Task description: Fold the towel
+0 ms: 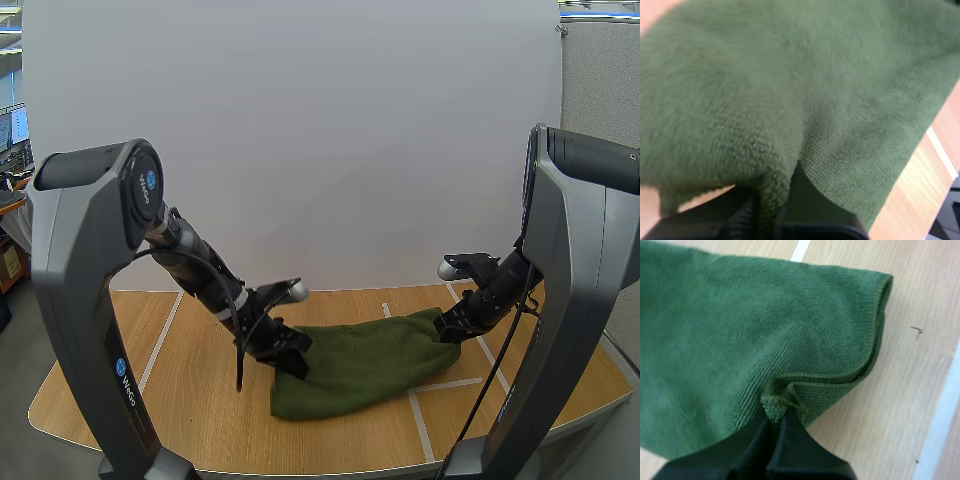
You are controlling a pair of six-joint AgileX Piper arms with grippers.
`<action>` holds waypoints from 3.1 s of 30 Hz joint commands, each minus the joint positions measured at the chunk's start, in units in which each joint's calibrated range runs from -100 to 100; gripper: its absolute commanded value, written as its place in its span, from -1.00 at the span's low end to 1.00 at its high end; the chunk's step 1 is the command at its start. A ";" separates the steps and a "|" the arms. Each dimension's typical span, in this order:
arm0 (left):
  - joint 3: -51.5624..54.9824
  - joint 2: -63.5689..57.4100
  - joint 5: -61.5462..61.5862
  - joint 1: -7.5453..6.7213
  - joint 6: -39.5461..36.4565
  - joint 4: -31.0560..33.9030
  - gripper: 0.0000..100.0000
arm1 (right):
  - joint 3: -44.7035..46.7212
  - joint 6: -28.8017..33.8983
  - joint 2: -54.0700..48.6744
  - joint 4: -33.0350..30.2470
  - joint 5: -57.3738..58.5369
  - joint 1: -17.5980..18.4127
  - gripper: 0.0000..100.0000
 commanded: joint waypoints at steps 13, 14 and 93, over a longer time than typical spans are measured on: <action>-12.04 -2.65 8.75 6.72 -1.88 6.53 -1.00 | 0.27 -0.17 -0.84 5.49 19.55 -0.22 -1.00; -12.20 -2.65 9.20 6.80 -1.88 6.69 -1.00 | 0.27 -0.17 -0.84 5.61 19.55 0.09 -1.00; 3.11 -11.37 -7.76 6.80 7.12 -0.46 -1.00 | -3.32 -3.99 9.09 17.54 -13.37 5.19 -1.00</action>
